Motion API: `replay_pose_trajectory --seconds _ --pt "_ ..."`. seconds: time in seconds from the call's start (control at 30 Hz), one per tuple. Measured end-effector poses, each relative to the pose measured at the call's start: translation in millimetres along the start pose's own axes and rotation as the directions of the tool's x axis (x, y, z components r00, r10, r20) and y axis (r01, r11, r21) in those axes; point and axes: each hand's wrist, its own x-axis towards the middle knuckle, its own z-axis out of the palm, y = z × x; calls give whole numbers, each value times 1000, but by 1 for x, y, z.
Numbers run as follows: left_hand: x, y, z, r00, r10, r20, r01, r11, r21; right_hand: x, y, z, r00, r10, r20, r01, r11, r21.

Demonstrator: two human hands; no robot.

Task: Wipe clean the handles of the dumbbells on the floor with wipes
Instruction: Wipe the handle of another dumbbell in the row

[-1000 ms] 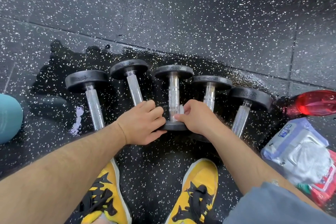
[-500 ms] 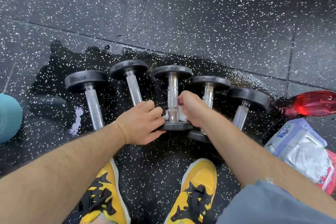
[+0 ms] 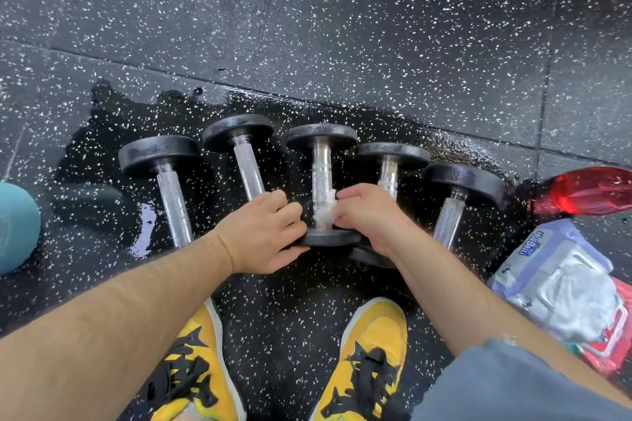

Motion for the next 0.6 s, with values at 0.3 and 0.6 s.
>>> replay_pose_trajectory --seconds 0.3,0.6 --pt "1 0 -1 1000 2 -27 -3 999 -48 -9 0 31 910 -366 -196 224 830 -511" --pt "0 0 0 1000 -10 -29 9 999 -43 -5 8 24 943 -283 -177 250 950 -189"
